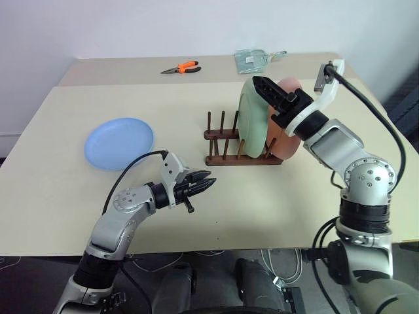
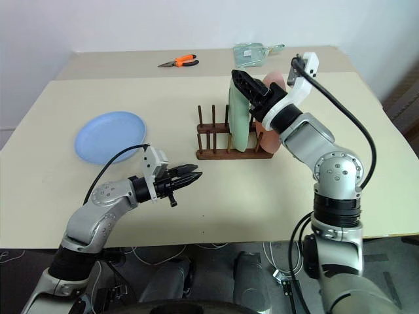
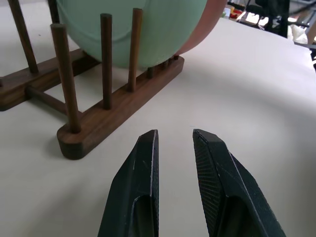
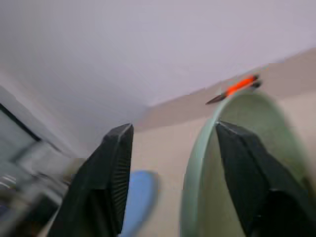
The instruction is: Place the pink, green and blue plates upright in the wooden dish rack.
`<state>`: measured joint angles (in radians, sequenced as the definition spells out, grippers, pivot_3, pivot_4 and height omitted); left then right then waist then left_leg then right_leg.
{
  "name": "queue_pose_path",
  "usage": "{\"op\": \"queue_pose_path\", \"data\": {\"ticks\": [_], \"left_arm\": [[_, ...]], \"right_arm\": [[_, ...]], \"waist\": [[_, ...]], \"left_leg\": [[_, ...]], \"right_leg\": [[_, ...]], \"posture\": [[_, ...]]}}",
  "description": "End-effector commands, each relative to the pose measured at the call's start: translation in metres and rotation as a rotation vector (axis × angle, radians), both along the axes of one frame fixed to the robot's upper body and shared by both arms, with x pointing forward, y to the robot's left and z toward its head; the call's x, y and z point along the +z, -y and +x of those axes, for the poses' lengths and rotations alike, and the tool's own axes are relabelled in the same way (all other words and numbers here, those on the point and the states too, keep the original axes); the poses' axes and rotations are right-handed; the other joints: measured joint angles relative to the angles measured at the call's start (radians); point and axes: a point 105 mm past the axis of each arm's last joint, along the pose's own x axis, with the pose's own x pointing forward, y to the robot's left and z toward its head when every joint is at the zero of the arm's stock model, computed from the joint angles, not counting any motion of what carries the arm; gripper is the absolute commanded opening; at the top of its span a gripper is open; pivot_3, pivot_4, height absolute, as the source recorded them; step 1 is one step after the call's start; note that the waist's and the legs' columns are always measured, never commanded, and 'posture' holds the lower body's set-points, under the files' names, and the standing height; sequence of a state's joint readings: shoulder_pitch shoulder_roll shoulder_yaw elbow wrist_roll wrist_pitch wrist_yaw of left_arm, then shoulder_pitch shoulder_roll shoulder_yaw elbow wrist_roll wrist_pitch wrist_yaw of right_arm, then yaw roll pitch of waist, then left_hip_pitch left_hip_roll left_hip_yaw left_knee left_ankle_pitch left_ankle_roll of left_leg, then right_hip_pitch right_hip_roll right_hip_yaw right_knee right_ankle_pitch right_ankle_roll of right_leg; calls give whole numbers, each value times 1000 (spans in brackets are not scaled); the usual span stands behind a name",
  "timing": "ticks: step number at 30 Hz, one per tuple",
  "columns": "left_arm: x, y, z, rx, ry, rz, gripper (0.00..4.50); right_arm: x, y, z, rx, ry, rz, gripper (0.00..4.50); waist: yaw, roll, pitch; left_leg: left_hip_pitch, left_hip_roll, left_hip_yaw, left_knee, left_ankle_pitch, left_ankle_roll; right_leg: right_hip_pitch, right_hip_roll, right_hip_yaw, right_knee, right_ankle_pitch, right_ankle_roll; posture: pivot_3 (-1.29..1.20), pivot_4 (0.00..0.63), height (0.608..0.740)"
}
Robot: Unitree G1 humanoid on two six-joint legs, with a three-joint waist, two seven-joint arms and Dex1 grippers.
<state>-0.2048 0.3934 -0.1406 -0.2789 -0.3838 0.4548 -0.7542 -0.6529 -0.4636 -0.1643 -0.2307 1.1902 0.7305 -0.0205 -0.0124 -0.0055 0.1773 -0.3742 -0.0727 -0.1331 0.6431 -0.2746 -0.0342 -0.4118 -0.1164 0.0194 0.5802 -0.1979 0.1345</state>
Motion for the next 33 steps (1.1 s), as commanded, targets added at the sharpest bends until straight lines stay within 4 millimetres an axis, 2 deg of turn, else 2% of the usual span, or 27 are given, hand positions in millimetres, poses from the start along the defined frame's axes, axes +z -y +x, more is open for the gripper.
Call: {"op": "queue_pose_path", "data": {"ticks": [1,3,5,7,8,9,11,13,15,17,20,24,26,28,33], "left_arm": [[12,-9,4,49,55,-4,1103],[12,-23,16,143,39,-13,1103],[17,-42,32,278,60,-39,1601],[33,-80,58,545,118,-90,2339],[40,-106,71,712,136,-99,2912],[45,-128,78,848,151,-104,3454],[52,-154,84,1020,175,-107,4458],[63,-198,82,1319,146,-153,4458],[65,-225,72,1520,75,-236,4458],[59,-232,65,1588,-19,-299,4458],[46,-231,58,1613,-173,-386,4458],[20,-215,56,1532,-416,-569,4458],[8,-213,54,1520,-539,-739,3935],[4,-212,54,1509,-582,-793,3151],[14,-205,63,1430,-583,-861,562]], "right_arm": [[42,5,-17,-43,275,-177,2401],[53,13,-22,-45,335,-217,2401],[59,12,-28,-24,401,-296,2954],[56,-3,-41,48,483,-464,3689],[48,-14,-46,99,513,-554,4247],[39,-23,-50,143,529,-626,4500],[25,-35,-55,205,552,-726,4500],[0,-52,-59,298,553,-798,4500],[-20,-65,-61,362,553,-829,4500],[-30,-76,-65,405,559,-824,4500],[-38,-86,-67,440,575,-821,4500],[-43,-96,-71,470,592,-812,4500],[-44,-101,-73,479,600,-808,4500],[-45,-102,-73,476,603,-808,4500],[-46,-101,-71,465,575,-796,4500]], "waist": [[0,0,0],[1,0,0],[1,-1,0],[2,0,0],[2,-1,1],[1,-2,1],[-5,-4,0],[0,-5,0],[2,-10,1],[2,-12,1],[9,-14,2],[22,-18,2],[24,-19,3],[25,-19,3],[25,-19,3]], "left_leg": [[0,0,0,0,0,0],[0,0,0,0,0,0],[0,0,0,0,0,0],[0,0,0,0,0,0],[0,0,0,0,0,0],[0,0,-1,0,0,0],[0,1,-1,0,0,0],[1,1,-1,-1,0,0],[0,0,-1,-1,0,-1],[0,0,-2,0,0,-1],[-1,-2,-2,0,0,-2],[0,-2,-3,1,1,-3],[0,-2,-3,1,1,-3],[0,-2,-4,1,1,-3],[0,-2,-4,1,1,-4]], "right_leg": [[0,0,0,0,0,1],[0,0,0,-1,-2,3],[0,0,0,-1,-2,3],[1,0,0,-1,-2,3],[0,0,0,-1,-2,4],[0,0,-1,0,-2,4],[0,0,-2,0,0,8],[0,0,-1,-1,0,8],[1,-1,-1,-1,-1,9],[0,-1,-2,-1,0,10],[0,-2,-1,0,0,10],[1,-1,-2,0,1,10],[1,-1,-2,0,0,10],[1,-1,-3,0,0,10],[1,-1,-3,0,1,9]], "posture": [[0,150,740],[0,150,740],[0,150,740],[0,150,740],[0,150,740],[0,150,740],[0,150,740],[0,150,740],[0,150,740],[0,150,740],[0,150,740],[0,150,740],[0,150,740],[0,150,740],[0,150,740]]}}
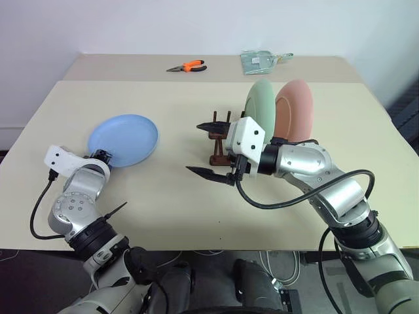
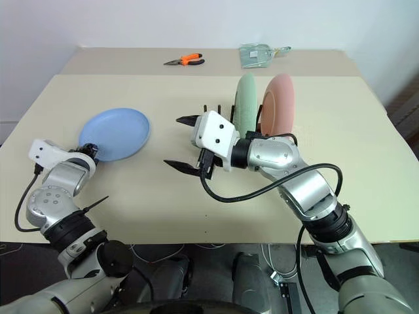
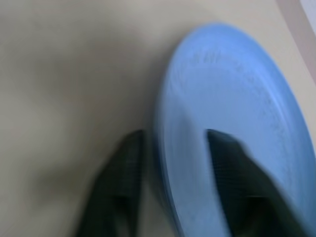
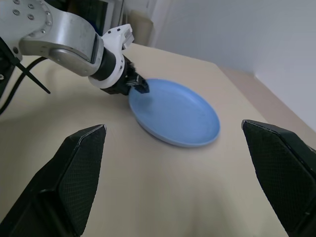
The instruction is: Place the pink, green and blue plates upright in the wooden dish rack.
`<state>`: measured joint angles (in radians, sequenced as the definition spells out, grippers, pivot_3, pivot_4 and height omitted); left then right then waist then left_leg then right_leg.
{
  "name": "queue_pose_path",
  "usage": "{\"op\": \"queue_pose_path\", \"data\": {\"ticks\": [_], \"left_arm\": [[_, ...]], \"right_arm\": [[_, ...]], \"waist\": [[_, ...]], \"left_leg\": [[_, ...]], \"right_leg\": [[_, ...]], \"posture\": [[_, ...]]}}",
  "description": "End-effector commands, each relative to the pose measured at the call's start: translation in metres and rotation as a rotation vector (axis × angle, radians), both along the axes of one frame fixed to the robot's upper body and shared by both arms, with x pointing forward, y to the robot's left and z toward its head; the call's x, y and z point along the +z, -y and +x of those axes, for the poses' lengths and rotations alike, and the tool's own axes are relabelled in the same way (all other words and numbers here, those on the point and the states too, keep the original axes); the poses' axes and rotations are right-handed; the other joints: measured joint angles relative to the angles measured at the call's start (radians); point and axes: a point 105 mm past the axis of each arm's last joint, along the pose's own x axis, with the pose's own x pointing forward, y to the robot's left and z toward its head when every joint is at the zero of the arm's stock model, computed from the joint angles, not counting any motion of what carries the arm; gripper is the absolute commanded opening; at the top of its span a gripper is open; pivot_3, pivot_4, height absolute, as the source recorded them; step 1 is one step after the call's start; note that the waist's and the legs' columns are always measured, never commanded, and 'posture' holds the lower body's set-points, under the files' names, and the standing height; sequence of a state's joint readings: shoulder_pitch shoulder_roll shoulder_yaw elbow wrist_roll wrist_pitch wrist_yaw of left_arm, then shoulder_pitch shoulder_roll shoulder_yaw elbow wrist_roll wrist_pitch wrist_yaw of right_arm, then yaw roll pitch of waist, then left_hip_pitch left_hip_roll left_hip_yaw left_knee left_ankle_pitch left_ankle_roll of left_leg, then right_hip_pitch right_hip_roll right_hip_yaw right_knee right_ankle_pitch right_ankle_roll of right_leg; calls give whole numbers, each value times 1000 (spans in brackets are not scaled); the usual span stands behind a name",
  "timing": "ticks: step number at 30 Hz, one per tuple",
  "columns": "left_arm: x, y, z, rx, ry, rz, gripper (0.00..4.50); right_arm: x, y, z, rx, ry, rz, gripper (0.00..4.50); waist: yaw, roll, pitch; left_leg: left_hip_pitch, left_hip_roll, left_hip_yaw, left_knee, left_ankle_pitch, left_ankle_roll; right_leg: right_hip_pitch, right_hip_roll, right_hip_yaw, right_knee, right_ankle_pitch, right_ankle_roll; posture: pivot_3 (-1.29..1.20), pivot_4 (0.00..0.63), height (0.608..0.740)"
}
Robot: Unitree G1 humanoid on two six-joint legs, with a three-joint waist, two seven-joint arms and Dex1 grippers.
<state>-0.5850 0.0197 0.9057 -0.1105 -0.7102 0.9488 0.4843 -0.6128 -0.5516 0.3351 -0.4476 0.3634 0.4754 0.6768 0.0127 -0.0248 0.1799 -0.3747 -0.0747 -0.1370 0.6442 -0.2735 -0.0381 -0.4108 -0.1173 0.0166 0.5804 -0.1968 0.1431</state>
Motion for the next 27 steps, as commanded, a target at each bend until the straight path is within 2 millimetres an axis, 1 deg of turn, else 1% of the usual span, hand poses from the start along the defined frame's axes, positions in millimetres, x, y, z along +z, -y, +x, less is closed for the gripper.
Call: {"op": "queue_pose_path", "data": {"ticks": [1,2,3,4,6,8,11,12,15,17,18,21,23,24,25,27], "left_arm": [[42,8,12,-78,177,94,48],[66,19,16,-151,261,228,48],[84,32,18,-224,329,341,48],[94,42,18,-270,371,410,48],[122,64,17,-340,507,470,48],[136,77,15,-378,581,501,48],[158,105,9,-486,674,588,48],[162,111,7,-507,691,605,48],[170,118,4,-536,721,613,48],[175,124,0,-562,750,615,0],[176,125,-1,-570,757,615,0],[173,125,-2,-579,742,621,0],[171,122,-3,-574,737,603,0],[172,122,-3,-574,748,578,0],[173,121,-4,-569,766,545,321],[174,116,-5,-550,786,489,1077]], "right_arm": [[12,2,-3,6,17,27,4500],[14,3,-1,-3,30,26,4500],[17,3,1,-16,55,22,4500],[19,4,2,-25,75,20,4500],[23,-3,8,-39,195,-33,4500],[25,-9,11,-41,274,-71,4500],[25,-17,35,-110,491,-184,4500],[24,-19,42,-126,542,-212,4500],[17,-23,58,-146,632,-280,4500],[7,-23,72,-164,685,-350,3971],[4,-23,75,-166,698,-366,3632],[2,-21,83,-181,720,-383,2153],[5,-20,85,-194,755,-384,1040],[6,-20,85,-199,772,-385,613],[8,-20,85,-202,793,-385,64],[11,-20,83,-202,819,-379,0]], "waist": [[0,-1,0],[0,-2,1],[-1,-4,2],[0,-4,2],[-1,-4,3],[-2,-4,2],[-9,-4,2],[-14,-4,2],[-25,-4,2],[-28,-4,2],[-28,-4,2],[-27,-4,2],[-27,-4,2],[-27,-4,2],[-28,-4,2],[-26,-4,2]], "left_leg": [[0,0,0,0,0,0],[0,0,0,0,0,0],[0,0,0,0,0,-1],[0,0,0,0,1,-1],[0,0,1,-1,1,-2],[0,0,2,-1,1,-2],[1,1,2,-2,1,-2],[1,1,2,-3,1,-2],[1,1,2,-5,2,-4],[1,1,2,-8,4,-6],[2,1,3,-9,6,-10],[2,1,2,-12,7,-11],[1,1,2,-13,8,-12],[1,1,2,-13,8,-12],[1,1,2,-13,8,-12],[1,1,1,-13,8,-12]], "right_leg": [[0,0,0,0,2,-2],[0,0,0,0,2,-3],[0,0,0,0,2,-3],[-1,1,0,0,2,-3],[0,1,0,0,2,-4],[0,0,1,-1,2,-4],[0,1,1,-1,2,-4],[-1,1,1,-1,2,-4],[-2,1,1,0,3,-4],[-3,1,1,-1,3,-5],[-4,1,2,-1,3,-5],[-5,1,2,-1,3,-5],[-6,1,2,-1,3,-5],[-6,1,2,-1,3,-5],[-6,2,2,-1,3,-5],[-6,2,2,-1,3,-5]], "posture": [[0,150,740],[0,150,740],[0,150,740],[0,150,740],[0,150,740],[0,150,740],[0,150,740],[0,150,740],[0,150,740],[0,150,740],[0,150,740],[0,150,740],[0,150,740],[0,150,740],[0,150,740],[0,150,740]]}}
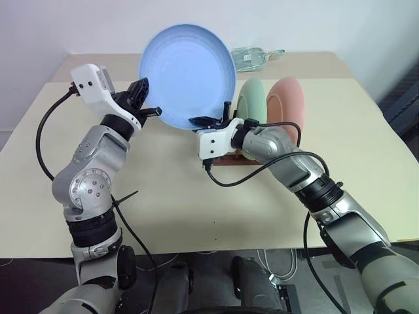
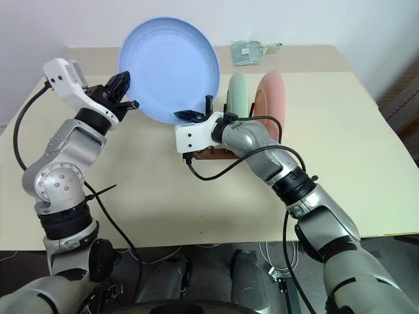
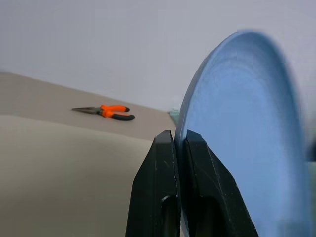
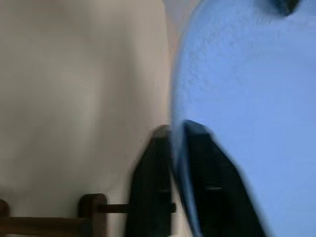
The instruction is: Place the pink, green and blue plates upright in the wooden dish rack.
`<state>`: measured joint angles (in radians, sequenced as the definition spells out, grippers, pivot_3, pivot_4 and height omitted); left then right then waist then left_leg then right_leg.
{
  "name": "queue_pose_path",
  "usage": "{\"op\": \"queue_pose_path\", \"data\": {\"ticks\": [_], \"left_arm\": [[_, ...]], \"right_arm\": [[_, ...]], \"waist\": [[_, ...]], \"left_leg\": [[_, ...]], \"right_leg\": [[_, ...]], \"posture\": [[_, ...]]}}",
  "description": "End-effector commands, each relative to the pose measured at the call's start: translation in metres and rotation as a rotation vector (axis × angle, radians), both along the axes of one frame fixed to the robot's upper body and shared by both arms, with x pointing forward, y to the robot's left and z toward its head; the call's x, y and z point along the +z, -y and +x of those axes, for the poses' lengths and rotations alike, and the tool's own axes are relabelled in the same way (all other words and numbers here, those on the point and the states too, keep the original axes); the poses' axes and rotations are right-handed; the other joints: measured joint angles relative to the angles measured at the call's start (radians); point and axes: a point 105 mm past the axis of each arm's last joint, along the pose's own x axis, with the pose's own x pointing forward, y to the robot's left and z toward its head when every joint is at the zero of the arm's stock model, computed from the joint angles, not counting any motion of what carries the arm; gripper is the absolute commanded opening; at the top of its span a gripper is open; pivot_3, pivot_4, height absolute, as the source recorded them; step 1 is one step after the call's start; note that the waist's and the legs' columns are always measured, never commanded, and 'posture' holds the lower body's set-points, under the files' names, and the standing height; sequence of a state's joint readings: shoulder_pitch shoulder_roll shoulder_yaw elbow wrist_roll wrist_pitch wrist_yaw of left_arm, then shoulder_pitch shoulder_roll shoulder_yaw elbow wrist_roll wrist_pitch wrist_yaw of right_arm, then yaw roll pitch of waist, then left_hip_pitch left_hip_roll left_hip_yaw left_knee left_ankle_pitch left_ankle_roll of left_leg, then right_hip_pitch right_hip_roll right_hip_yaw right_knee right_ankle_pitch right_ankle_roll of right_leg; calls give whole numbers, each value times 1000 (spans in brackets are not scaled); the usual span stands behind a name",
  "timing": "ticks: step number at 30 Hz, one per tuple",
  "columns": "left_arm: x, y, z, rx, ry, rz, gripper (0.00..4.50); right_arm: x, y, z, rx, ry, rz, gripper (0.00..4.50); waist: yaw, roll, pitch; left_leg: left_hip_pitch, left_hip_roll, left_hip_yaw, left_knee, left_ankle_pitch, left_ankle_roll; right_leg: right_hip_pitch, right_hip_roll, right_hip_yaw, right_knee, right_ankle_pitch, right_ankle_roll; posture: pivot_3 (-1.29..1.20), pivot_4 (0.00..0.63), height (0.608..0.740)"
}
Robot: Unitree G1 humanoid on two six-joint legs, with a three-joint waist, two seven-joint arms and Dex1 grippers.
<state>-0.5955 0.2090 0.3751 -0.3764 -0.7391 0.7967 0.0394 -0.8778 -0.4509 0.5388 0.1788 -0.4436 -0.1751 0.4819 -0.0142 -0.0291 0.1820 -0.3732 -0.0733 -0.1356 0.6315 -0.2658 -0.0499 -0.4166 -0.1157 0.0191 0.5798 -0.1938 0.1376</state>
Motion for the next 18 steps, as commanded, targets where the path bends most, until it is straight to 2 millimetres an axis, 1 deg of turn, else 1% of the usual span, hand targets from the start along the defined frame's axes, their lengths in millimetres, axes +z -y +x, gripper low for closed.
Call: {"op": "queue_pose_path", "data": {"ticks": [1,4,5,7,8,9,10,11,12,14,16,18], "left_arm": [[25,-2,-12,-31,109,-99,1496],[38,-28,-14,36,164,-221,3139],[41,-42,-14,87,185,-253,3533],[45,-66,-15,182,213,-261,3533],[44,-81,-16,255,220,-209,3533],[42,-90,-17,300,224,-166,3533],[35,-99,-16,350,204,-92,3533],[24,-102,-14,379,175,8,3533],[9,-98,-12,369,140,121,3533],[-19,-84,-10,309,85,312,3533],[-55,-57,-12,174,26,476,3533],[-78,-37,-18,66,-4,555,3533]], "right_arm": [[25,-1,-2,10,95,36,0],[37,-4,-9,39,113,81,0],[41,-5,-13,53,109,108,0],[46,-6,-19,81,99,144,0],[52,-7,-25,105,68,213,0],[56,-7,-29,122,44,261,0],[64,-6,-34,148,2,344,0],[72,-5,-39,177,-59,437,0],[81,-3,-46,223,-162,553,0],[95,3,-57,318,-373,759,0],[105,13,-66,407,-614,950,0],[108,20,-73,451,-758,1038,0]], "waist": [[2,0,0],[2,0,0],[1,0,0],[-3,0,0],[-3,0,0],[-5,0,0],[-5,0,0],[-6,0,0],[-5,0,0],[-2,1,0],[9,1,0],[14,1,0]], "left_leg": [[0,0,0,0,0,0],[0,0,0,0,0,0],[0,0,0,0,0,0],[0,1,0,-1,1,-1],[0,1,0,-1,1,-1],[1,1,0,-2,1,-1],[1,1,0,-2,1,-1],[1,1,0,-2,1,-1],[1,1,0,-2,1,-1],[1,1,0,-2,0,0],[0,1,-1,-2,-1,3],[0,1,-3,-1,-1,3]], "right_leg": [[0,0,0,0,0,0],[0,0,0,0,0,0],[0,0,0,0,0,0],[0,1,0,0,0,-1],[0,1,0,0,0,-1],[0,2,0,0,0,-1],[-1,3,1,0,1,-1],[-1,3,1,0,1,-1],[-1,3,1,0,1,-1],[-1,3,2,0,1,-2],[0,3,1,0,2,-3],[1,3,1,0,2,-4]], "posture": [[0,150,740],[0,150,740],[0,150,740],[0,150,740],[0,150,740],[0,150,740],[0,150,740],[0,150,740],[0,150,740],[0,150,740],[0,150,740],[0,150,740]]}}
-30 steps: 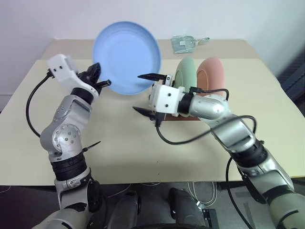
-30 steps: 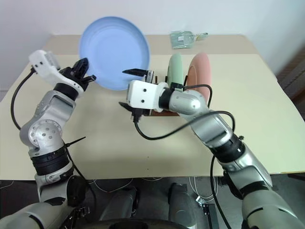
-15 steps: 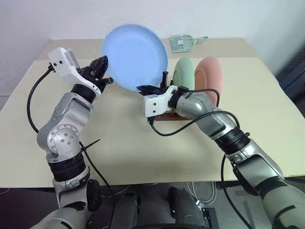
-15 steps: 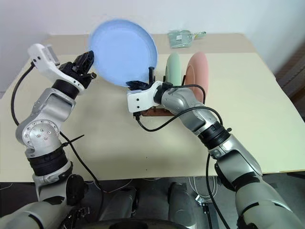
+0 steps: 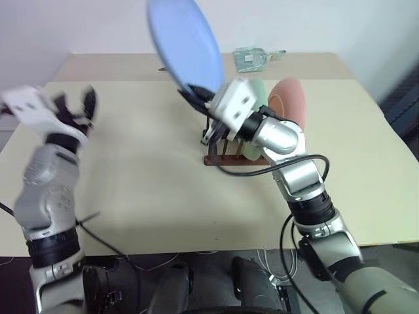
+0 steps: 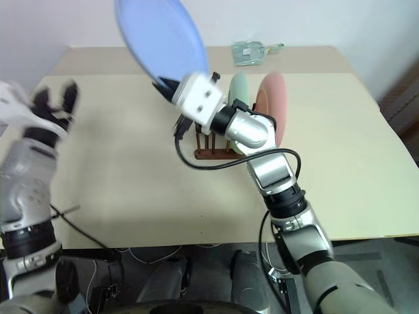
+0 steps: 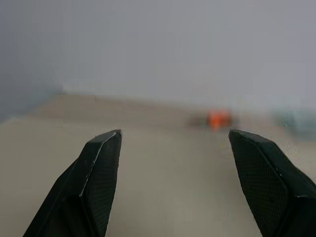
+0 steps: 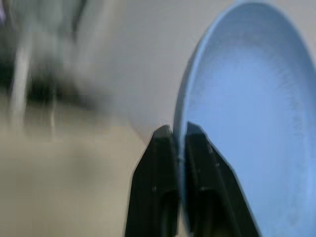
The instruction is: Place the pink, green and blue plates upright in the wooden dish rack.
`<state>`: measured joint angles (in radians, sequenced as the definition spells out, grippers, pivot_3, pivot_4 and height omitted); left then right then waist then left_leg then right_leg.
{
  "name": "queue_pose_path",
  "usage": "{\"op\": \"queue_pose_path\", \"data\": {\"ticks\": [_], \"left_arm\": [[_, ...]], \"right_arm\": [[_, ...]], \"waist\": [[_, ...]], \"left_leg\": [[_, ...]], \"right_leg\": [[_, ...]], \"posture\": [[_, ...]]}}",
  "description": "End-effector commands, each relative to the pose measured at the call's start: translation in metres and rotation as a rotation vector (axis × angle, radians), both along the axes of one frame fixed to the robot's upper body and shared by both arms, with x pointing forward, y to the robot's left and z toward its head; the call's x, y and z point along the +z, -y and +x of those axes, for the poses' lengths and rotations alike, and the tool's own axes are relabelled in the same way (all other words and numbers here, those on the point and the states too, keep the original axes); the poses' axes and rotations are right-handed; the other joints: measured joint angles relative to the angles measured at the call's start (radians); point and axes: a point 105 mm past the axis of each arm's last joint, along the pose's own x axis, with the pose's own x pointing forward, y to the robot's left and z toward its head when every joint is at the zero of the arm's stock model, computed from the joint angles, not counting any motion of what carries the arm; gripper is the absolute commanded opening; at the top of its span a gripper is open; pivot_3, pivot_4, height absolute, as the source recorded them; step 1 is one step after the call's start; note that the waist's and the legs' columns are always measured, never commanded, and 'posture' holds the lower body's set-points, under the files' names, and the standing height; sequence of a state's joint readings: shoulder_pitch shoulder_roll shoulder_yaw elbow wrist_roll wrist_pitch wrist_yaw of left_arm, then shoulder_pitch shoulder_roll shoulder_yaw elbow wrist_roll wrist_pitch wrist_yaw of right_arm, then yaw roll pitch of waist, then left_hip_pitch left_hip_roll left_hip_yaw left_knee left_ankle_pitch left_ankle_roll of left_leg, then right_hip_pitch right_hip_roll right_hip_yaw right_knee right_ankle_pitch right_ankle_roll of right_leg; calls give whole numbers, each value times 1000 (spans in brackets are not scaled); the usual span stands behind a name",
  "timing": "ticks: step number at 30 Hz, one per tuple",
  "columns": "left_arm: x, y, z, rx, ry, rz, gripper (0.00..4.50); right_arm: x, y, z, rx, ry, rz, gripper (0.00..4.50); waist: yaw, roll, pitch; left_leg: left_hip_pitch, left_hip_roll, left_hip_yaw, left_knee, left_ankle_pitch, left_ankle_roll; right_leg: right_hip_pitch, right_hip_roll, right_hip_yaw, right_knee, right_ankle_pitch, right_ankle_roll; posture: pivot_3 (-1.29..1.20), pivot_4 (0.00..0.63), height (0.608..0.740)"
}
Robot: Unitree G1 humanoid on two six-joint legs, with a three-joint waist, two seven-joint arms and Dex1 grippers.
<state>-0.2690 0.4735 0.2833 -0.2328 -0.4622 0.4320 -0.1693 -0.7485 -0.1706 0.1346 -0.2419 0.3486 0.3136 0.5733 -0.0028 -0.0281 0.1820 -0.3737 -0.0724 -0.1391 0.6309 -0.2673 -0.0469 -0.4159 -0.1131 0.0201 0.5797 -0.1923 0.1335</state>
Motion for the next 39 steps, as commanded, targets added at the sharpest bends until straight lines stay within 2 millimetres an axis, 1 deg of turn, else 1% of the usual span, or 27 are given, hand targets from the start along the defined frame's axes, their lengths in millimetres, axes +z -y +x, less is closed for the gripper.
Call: {"op": "queue_pose_path", "data": {"ticks": [1,3,4,6,10,13,16,19,22,24,25,26,29,31,32,33,34,35,37,38,39], "left_arm": [[-21,48,-11,-231,-25,147,3533],[-48,76,-27,-399,-97,167,3533],[-56,87,-35,-470,-121,179,3533],[-64,99,-45,-557,-147,199,3533],[-64,108,-51,-628,-155,181,3533],[-63,109,-50,-631,-153,182,3533],[-64,110,-49,-635,-158,189,3533],[-66,112,-50,-638,-161,191,3533],[-67,114,-50,-641,-159,188,3611],[-67,115,-50,-641,-160,187,3611],[-68,116,-50,-643,-161,189,3611],[-68,117,-50,-644,-162,191,3611],[-70,119,-50,-649,-165,194,3611],[-70,119,-49,-650,-163,199,3611],[-70,120,-48,-650,-162,200,3611],[-71,116,-44,-634,-162,211,3611],[-72,109,-40,-606,-163,230,3611],[-74,102,-36,-579,-165,246,3611],[-77,86,-29,-526,-173,267,3611],[-78,80,-27,-506,-177,275,3611],[-81,71,-25,-483,-184,290,3611]], "right_arm": [[19,20,-15,139,-209,211,0],[16,28,-8,129,-349,308,0],[13,30,-7,127,-400,334,0],[8,32,-6,119,-465,348,0],[-6,33,-4,97,-566,352,0],[-19,32,-1,72,-628,344,0],[-27,32,4,61,-690,366,0],[-37,32,12,20,-742,371,0],[-38,35,21,-30,-743,377,1052],[-35,36,23,-41,-717,371,2052],[-31,36,23,-58,-670,346,2465],[-23,37,20,-86,-580,299,2981],[-4,38,9,-113,-359,182,2981],[14,46,-4,-120,-200,114,2981],[18,50,-7,-125,-155,92,2981],[22,63,-14,-138,-95,44,2981],[22,79,-18,-174,-61,-6,2981],[21,95,-21,-208,-47,-48,2981],[10,132,-22,-298,-94,-109,2981],[3,148,-22,-341,-123,-142,2981],[-11,167,-23,-394,-165,-194,2981]], "waist": [[4,0,0],[-4,1,0],[-8,2,-1],[-12,4,0],[-16,7,-1],[-14,8,-1],[-12,8,-1],[-13,8,-1],[-14,8,-1],[-14,8,-1],[-14,8,-1],[-13,8,-1],[-12,8,-1],[-11,8,-1],[-11,8,-1],[-9,7,-1],[-7,7,-1],[-4,7,-2],[6,6,-2],[9,5,-2],[11,5,-2]], "left_leg": [[0,0,0,0,0,0],[0,1,0,-1,0,0],[1,1,0,-2,0,0],[0,1,1,-4,0,0],[-1,2,2,-4,0,0],[0,2,3,-4,0,0],[-1,2,3,-3,0,0],[0,2,3,-3,0,0],[0,2,3,-3,0,0],[0,2,3,-3,0,0],[0,2,3,-3,0,0],[0,2,3,-3,0,0],[-1,2,3,-2,0,0],[0,2,3,-2,0,0],[-1,2,3,-2,0,0],[-1,2,3,-2,0,0],[-1,2,3,-2,0,0],[-1,2,3,-2,0,0],[-1,2,2,-1,0,1],[0,2,3,-1,0,1],[0,2,3,-1,-1,2]], "right_leg": [[0,0,0,0,-1,-3],[-2,0,0,0,-1,-3],[-2,0,0,1,-1,-4],[-4,0,0,2,-2,-5],[-8,1,1,4,-2,-6],[-7,1,1,4,-2,-6],[-7,1,1,4,-2,-5],[-7,1,1,4,-2,-4],[-7,1,1,4,-1,-4],[-7,1,1,4,-1,-3],[-7,1,1,4,-1,-3],[-7,1,1,4,-1,-3],[-7,1,1,4,-1,-3],[-7,1,1,4,-1,-3],[-6,1,0,4,-1,-2],[-6,1,0,4,-1,-2],[-5,1,0,3,-1,-2],[-5,1,0,2,-1,-2],[-2,1,-1,0,-2,-2],[-1,1,-1,-1,-5,-2],[-1,0,-1,-1,-6,-1]], "posture": [[0,150,740],[0,150,740],[0,150,740],[0,150,740],[0,150,740],[0,150,740],[0,150,740],[0,150,740],[0,150,740],[0,150,740],[0,150,740],[0,150,740],[0,150,740],[0,150,740],[0,150,740],[0,150,740],[0,150,740],[0,150,740],[0,150,740],[0,150,740],[0,150,740]]}}
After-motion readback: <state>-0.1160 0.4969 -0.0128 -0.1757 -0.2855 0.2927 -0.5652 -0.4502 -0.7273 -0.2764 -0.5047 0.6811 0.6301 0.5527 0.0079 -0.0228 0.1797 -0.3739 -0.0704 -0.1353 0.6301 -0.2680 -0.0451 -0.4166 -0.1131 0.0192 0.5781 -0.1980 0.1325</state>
